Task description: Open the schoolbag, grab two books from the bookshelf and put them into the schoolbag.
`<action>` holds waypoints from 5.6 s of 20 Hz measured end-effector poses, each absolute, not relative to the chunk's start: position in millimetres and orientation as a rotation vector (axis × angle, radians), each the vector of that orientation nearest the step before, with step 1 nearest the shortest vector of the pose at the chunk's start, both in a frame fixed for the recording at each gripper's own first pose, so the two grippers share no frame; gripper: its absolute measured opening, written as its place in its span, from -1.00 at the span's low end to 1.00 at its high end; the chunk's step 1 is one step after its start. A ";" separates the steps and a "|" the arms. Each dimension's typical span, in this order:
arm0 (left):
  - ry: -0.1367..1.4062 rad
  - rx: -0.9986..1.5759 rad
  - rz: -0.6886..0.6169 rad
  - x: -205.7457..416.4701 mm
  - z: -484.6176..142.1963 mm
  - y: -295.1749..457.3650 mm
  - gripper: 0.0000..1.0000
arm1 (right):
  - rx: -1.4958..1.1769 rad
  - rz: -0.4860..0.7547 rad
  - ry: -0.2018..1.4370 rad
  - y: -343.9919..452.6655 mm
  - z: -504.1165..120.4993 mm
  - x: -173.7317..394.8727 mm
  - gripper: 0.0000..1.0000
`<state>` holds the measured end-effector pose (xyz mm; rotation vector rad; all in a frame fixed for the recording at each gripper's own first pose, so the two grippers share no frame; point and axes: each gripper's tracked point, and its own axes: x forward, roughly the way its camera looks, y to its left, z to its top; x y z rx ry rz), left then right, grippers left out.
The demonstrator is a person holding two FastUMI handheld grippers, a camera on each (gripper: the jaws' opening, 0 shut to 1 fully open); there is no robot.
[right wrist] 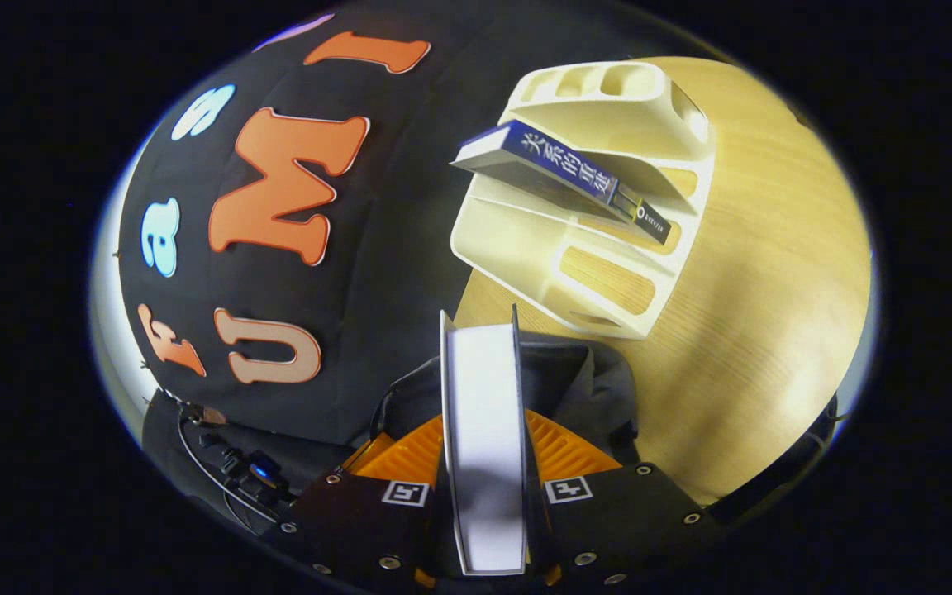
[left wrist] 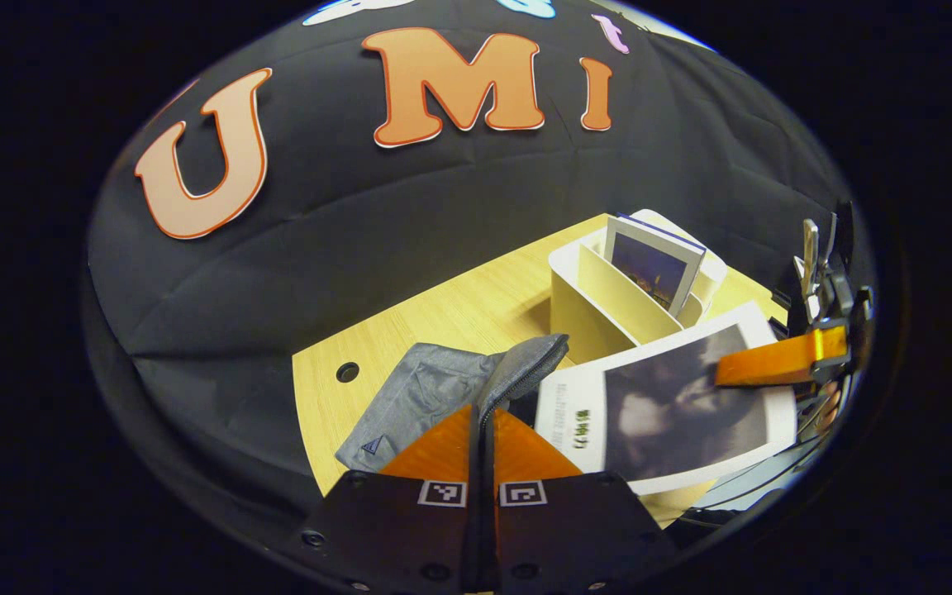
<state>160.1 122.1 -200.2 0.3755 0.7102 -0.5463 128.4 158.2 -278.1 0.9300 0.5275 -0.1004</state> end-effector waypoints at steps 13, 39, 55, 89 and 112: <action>0.706 0.409 -0.618 133.5 -202.7 101.1 -0.99 | 0.870 -0.180 0.539 217.0 -349.9 215.1 -0.27; 0.724 0.292 -0.592 149.6 -208.1 123.1 -0.99 | 0.503 -0.258 0.707 106.6 -291.9 109.2 0.96; 0.760 0.320 -0.604 137.4 -217.0 117.1 -0.99 | -0.236 -0.316 0.714 -14.4 -115.5 209.5 0.97; 0.803 0.279 -0.603 136.4 -225.7 118.0 -0.99 | -0.145 -0.319 0.797 16.0 -62.1 236.9 -0.42; 0.788 0.325 -0.584 134.9 -214.2 116.0 -0.99 | 0.934 -0.187 0.577 125.2 -245.4 100.5 -0.44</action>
